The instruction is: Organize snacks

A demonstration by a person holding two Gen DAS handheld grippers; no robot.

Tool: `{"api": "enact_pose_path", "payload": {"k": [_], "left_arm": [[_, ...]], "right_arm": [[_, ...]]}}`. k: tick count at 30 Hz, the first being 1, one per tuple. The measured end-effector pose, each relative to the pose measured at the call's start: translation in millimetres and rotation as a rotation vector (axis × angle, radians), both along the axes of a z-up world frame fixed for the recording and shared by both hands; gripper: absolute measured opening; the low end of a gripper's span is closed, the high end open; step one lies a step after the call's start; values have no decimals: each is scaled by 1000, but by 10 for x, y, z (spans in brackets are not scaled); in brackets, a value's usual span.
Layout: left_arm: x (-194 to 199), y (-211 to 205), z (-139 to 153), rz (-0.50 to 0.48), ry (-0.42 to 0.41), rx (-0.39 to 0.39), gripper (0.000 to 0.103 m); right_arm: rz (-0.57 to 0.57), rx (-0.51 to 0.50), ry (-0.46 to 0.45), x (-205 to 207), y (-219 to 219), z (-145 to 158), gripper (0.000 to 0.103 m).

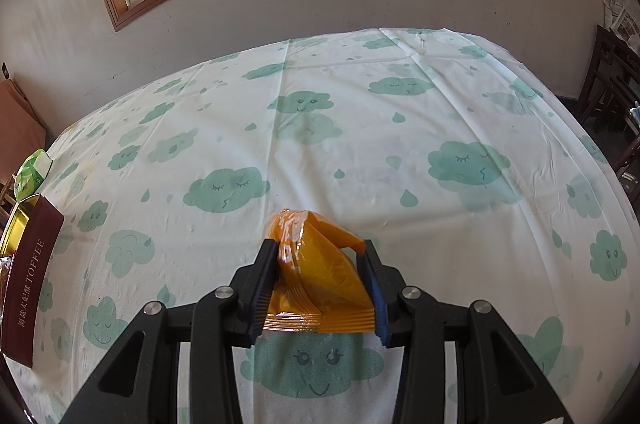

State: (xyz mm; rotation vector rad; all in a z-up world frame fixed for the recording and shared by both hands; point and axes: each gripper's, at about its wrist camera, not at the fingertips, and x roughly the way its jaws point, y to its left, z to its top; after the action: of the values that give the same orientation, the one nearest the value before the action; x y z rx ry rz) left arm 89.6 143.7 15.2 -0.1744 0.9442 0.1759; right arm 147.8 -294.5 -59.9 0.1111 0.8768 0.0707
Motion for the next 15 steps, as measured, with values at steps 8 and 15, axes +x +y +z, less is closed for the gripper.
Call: {"api": "enact_pose_path", "payload": {"k": [8, 15], "left_arm": [[168, 242, -239, 35, 17, 21, 45], [232, 240, -439, 3, 49, 52, 45]], "right_arm": [[0, 0, 0, 0, -1, 1, 42], [0, 0, 0, -1, 1, 3, 42]]}}
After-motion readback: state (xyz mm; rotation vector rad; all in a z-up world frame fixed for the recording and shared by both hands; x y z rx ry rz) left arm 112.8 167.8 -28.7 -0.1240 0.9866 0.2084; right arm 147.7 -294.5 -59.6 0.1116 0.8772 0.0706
